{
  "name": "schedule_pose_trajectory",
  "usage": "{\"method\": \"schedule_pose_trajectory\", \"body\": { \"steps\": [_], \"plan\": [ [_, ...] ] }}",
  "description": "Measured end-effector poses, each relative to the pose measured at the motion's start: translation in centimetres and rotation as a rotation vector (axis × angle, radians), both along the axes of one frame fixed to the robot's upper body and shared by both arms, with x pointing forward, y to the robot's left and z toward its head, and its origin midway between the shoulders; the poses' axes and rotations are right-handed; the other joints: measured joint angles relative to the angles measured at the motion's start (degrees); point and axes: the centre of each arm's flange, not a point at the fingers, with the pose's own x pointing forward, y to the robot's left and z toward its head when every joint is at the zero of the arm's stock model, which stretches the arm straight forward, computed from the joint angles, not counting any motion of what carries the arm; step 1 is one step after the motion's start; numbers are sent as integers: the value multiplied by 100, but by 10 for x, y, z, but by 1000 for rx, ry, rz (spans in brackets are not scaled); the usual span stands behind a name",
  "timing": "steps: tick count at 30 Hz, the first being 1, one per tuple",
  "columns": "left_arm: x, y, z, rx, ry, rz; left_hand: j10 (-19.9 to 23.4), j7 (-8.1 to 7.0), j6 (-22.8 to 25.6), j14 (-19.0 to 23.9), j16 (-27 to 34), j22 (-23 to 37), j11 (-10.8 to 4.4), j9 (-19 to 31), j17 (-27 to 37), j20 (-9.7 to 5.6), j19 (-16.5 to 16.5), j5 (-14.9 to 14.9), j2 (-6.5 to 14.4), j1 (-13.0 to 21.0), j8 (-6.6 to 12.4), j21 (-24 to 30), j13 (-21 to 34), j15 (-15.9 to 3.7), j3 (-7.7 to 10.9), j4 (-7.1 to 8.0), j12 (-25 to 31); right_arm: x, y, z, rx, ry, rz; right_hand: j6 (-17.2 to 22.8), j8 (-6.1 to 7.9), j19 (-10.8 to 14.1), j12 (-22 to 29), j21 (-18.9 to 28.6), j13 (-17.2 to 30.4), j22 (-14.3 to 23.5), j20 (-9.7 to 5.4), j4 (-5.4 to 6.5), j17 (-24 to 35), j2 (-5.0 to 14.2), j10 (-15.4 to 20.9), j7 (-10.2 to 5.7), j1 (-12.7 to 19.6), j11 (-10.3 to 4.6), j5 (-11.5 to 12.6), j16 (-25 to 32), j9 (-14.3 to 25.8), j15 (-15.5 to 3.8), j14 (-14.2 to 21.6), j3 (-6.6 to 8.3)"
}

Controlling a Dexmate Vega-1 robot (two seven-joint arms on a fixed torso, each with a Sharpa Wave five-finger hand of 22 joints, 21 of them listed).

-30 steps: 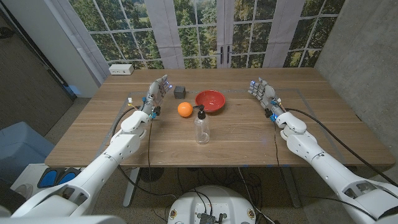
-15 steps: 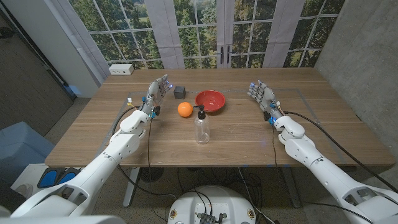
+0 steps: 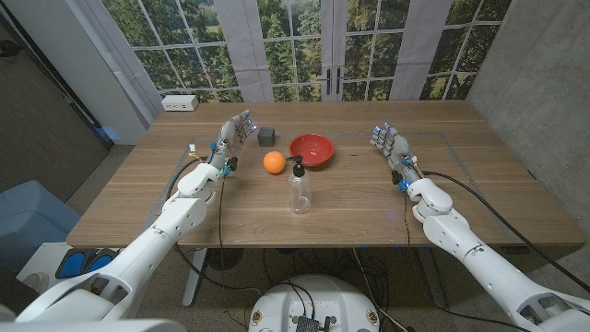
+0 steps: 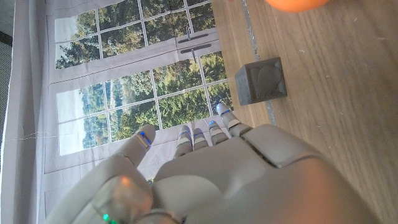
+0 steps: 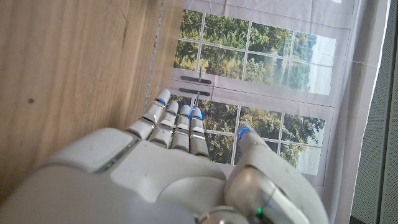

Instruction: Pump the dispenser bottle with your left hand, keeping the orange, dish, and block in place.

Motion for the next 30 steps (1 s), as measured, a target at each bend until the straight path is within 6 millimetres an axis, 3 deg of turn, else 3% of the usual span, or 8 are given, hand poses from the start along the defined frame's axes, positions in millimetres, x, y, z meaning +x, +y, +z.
{"method": "schedule_pose_trajectory", "body": {
  "steps": [30],
  "plan": [
    [-13,6,-5,-7,-8,17,7,0,-1,21,0,-1,-8,-1,1,30,73,0,0,0,22,-44,-2,-21,-15,-60,0,-40,2,-28,6,12,-91,30,0,31,0,-67,-53,0,-32,-70,-26,30,61,31,29,62,-21,42,-1,0,60,8]
  ]
}}
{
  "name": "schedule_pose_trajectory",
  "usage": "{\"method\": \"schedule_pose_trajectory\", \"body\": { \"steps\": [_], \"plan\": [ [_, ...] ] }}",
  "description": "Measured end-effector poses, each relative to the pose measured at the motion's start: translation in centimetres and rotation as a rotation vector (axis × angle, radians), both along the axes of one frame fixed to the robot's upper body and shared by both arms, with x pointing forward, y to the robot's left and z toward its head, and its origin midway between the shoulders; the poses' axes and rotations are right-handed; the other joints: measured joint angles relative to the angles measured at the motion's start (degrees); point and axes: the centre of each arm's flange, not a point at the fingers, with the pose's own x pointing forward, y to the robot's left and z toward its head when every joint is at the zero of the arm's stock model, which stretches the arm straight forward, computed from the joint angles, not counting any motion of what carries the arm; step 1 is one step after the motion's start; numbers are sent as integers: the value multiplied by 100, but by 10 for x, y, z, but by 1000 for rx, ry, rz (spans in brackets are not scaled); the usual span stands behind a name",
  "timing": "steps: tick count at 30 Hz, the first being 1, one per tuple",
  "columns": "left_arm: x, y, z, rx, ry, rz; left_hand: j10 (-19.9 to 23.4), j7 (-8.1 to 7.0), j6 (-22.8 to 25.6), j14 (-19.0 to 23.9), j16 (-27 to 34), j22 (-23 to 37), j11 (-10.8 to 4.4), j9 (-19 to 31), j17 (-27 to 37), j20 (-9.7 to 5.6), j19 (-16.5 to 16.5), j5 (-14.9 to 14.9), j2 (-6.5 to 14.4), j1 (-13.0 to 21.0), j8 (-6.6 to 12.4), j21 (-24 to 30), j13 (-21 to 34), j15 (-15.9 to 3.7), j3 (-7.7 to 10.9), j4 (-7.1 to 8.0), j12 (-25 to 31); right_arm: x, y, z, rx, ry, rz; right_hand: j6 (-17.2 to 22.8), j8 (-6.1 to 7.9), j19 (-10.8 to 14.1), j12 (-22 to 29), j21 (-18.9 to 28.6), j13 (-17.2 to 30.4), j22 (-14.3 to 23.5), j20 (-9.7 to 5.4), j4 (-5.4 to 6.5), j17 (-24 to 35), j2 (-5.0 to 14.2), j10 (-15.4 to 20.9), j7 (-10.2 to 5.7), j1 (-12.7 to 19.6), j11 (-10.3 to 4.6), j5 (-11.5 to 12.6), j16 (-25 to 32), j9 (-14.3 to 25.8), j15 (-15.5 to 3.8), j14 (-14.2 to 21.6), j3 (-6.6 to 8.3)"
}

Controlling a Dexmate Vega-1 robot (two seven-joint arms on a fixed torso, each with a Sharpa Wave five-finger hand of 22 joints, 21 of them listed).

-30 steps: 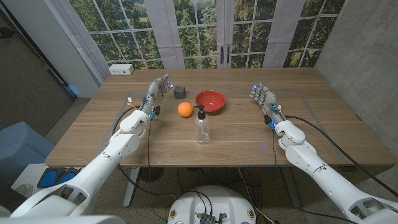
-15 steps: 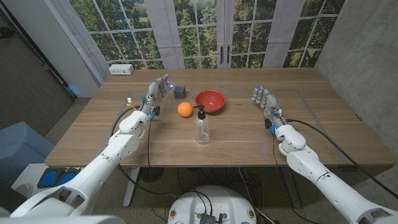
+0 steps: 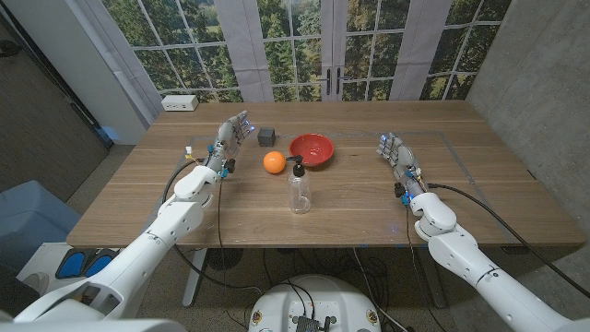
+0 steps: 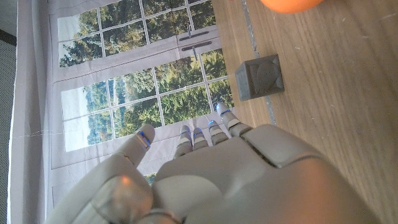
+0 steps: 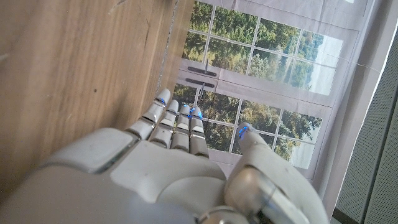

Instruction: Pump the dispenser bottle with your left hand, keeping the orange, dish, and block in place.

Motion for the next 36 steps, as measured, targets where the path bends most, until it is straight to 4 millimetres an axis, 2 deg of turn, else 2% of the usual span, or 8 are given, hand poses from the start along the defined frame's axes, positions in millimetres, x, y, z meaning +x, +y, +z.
{"method": "schedule_pose_trajectory", "body": {
  "steps": [4,26,36],
  "plan": [
    [-2,1,-1,-1,-3,0,1,0,0,0,0,0,2,0,0,0,0,0,0,0,0,0,0,0,0,0,0,-6,0,-4,5,1,-14,27,0,42,0,0,0,0,41,-32,0,1,0,27,-1,0,0,0,0,0,0,32],
    [-7,8,-2,-7,-18,9,52,0,0,30,0,0,9,0,1,1,39,0,0,0,0,-83,-1,32,25,-23,0,-30,1,-19,34,-2,-57,51,0,62,0,-65,-26,0,20,-71,1,30,31,52,-31,-32,1,0,-1,0,-1,23],
    [-6,9,-1,-7,-23,2,52,0,0,51,0,-1,9,0,1,-30,70,0,0,0,0,-104,-1,11,13,-60,0,-41,1,-25,47,-2,-75,51,0,103,0,-107,-53,-1,21,-119,1,30,62,52,-30,-1,1,34,0,0,-1,25]
  ]
}}
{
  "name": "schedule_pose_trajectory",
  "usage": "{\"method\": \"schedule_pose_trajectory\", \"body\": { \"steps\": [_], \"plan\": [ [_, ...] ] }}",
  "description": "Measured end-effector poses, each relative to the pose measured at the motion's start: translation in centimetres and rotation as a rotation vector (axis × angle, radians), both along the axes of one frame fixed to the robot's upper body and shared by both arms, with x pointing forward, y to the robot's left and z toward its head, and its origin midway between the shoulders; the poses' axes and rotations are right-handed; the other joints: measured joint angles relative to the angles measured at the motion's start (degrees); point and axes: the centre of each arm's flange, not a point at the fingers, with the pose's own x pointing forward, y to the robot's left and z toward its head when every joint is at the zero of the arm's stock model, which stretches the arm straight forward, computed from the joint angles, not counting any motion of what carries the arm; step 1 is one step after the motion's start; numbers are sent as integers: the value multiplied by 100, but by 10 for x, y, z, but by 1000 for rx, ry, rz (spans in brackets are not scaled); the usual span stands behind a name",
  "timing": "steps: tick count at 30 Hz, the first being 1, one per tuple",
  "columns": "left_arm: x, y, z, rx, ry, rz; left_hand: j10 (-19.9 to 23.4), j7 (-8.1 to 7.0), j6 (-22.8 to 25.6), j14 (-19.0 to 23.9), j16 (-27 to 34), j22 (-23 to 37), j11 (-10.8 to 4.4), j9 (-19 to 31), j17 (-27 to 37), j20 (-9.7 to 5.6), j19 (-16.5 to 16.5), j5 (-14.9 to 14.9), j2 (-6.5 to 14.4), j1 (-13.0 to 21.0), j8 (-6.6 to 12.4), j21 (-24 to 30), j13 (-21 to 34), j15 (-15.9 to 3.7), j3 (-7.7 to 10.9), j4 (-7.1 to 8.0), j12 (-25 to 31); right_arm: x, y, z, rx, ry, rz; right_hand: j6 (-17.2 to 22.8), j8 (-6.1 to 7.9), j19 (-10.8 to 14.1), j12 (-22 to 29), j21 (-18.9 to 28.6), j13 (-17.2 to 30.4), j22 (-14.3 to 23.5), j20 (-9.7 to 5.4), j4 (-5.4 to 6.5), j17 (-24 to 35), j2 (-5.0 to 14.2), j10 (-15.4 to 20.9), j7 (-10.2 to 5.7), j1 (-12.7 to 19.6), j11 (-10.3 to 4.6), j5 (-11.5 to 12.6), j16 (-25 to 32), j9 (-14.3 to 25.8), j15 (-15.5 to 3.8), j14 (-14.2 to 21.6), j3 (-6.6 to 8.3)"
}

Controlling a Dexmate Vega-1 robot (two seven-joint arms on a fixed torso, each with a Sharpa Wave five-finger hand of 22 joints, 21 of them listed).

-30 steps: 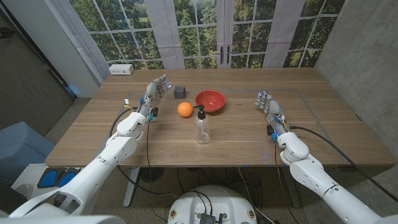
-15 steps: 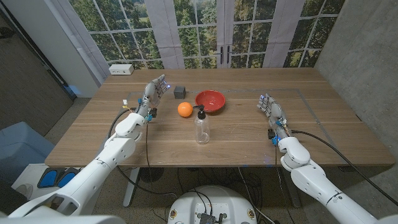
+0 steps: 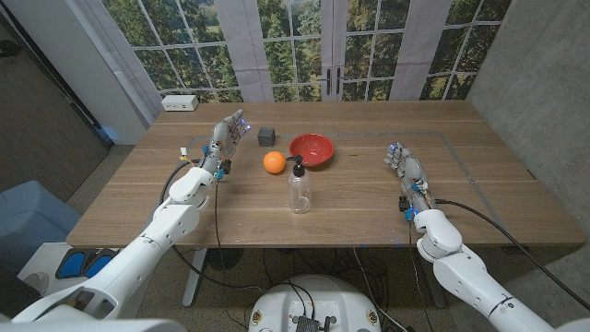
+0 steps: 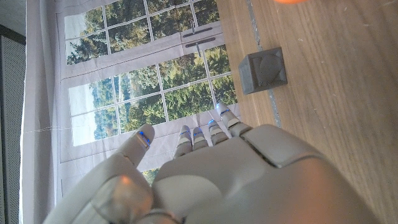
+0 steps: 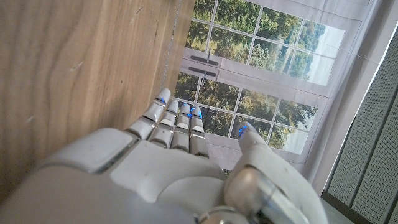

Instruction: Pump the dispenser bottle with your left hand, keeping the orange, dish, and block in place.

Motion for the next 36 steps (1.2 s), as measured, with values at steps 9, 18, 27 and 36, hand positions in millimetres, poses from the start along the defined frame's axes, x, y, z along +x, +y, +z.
{"method": "schedule_pose_trajectory", "body": {
  "steps": [9,18,27,36],
  "plan": [
    [1,-2,0,1,-1,-6,0,0,0,0,0,0,0,0,14,0,0,0,0,0,0,-22,0,0,5,-5,0,-8,1,-6,11,2,-9,20,0,0,0,-45,-24,0,0,-49,0,0,0,21,0,0,0,13,0,0,0,14],
    [2,-3,0,1,-1,-10,-1,0,0,-1,0,0,0,0,-1,31,31,0,0,0,0,-44,0,0,5,-5,0,-16,2,-12,20,4,-17,21,0,41,0,-47,-28,0,41,-64,-29,0,30,21,0,31,0,12,0,31,31,-1],
    [4,-4,1,2,-5,-15,2,0,0,-1,0,0,-2,0,-3,31,31,0,0,0,0,-65,0,0,5,-4,0,-25,3,-17,29,3,-29,21,0,40,0,-89,-54,30,41,-111,-28,0,30,21,0,31,0,12,0,31,31,-1],
    [5,-6,3,2,-11,-20,0,0,0,-1,0,0,-1,0,6,31,31,0,0,0,0,-109,0,0,20,-19,0,-35,4,-24,49,1,-41,52,0,40,0,-101,-53,29,41,-135,-28,0,30,52,0,31,0,12,0,31,31,23]
  ]
}}
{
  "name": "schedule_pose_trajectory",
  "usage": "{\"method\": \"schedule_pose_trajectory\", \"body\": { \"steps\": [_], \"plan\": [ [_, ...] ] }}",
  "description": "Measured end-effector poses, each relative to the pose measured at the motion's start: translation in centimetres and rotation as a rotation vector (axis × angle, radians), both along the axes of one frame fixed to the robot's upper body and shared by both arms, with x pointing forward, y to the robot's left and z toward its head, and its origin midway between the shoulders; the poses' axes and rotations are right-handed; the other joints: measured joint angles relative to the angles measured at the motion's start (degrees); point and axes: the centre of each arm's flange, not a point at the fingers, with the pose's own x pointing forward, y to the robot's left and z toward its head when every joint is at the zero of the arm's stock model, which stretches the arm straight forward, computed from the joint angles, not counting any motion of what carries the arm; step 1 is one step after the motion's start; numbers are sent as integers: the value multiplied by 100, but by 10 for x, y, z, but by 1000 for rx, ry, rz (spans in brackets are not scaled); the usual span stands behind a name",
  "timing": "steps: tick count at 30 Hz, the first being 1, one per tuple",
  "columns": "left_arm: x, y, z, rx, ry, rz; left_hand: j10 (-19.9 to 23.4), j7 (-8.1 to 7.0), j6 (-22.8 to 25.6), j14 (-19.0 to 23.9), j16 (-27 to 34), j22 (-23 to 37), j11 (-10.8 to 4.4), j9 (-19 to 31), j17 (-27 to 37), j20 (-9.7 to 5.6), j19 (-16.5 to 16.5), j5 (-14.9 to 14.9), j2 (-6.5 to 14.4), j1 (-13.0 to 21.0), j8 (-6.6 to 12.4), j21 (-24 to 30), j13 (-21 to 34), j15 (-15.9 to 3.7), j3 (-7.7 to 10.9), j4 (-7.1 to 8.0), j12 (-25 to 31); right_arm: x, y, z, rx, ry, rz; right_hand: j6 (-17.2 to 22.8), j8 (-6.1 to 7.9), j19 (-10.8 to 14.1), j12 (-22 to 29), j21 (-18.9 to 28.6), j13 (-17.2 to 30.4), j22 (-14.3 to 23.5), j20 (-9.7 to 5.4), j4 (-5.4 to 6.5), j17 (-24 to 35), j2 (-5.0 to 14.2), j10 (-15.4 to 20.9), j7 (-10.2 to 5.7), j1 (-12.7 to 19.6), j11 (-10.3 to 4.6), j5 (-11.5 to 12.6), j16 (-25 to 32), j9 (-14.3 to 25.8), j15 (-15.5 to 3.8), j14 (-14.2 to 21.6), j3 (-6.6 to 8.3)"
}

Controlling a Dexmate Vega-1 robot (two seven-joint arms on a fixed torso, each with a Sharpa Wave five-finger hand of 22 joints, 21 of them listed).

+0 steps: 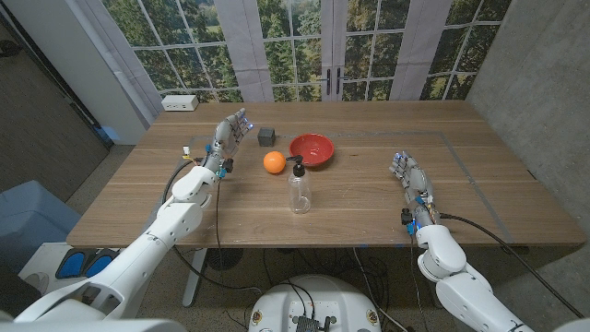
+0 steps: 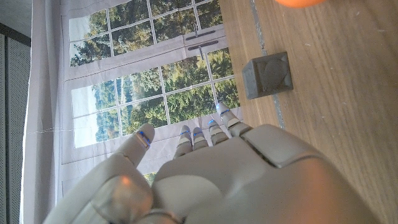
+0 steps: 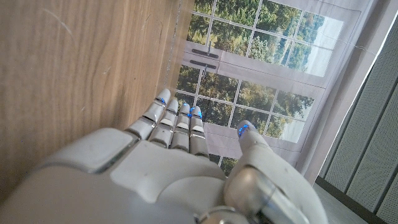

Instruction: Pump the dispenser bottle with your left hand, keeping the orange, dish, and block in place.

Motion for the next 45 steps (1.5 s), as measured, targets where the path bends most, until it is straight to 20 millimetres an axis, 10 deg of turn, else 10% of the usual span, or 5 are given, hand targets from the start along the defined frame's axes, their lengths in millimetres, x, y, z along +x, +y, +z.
{"method": "schedule_pose_trajectory", "body": {
  "steps": [27,45],
  "plan": [
    [3,-7,5,19,-8,-19,10,0,0,0,0,0,-10,0,-8,-18,44,0,0,0,0,-46,0,0,-1,-47,0,-26,4,-19,38,2,-32,-1,0,52,0,-87,-29,-2,-10,-142,-54,-69,0,0,69,0,0,0,0,0,0,15],
    [2,-9,5,31,-9,-31,9,0,0,0,0,0,-9,0,-7,0,62,0,0,0,0,-124,0,0,-36,-91,0,-27,11,-20,-35,14,11,20,0,233,0,-193,-80,0,172,-475,-177,-242,20,21,242,21,25,0,0,135,92,-50]
  ]
}}
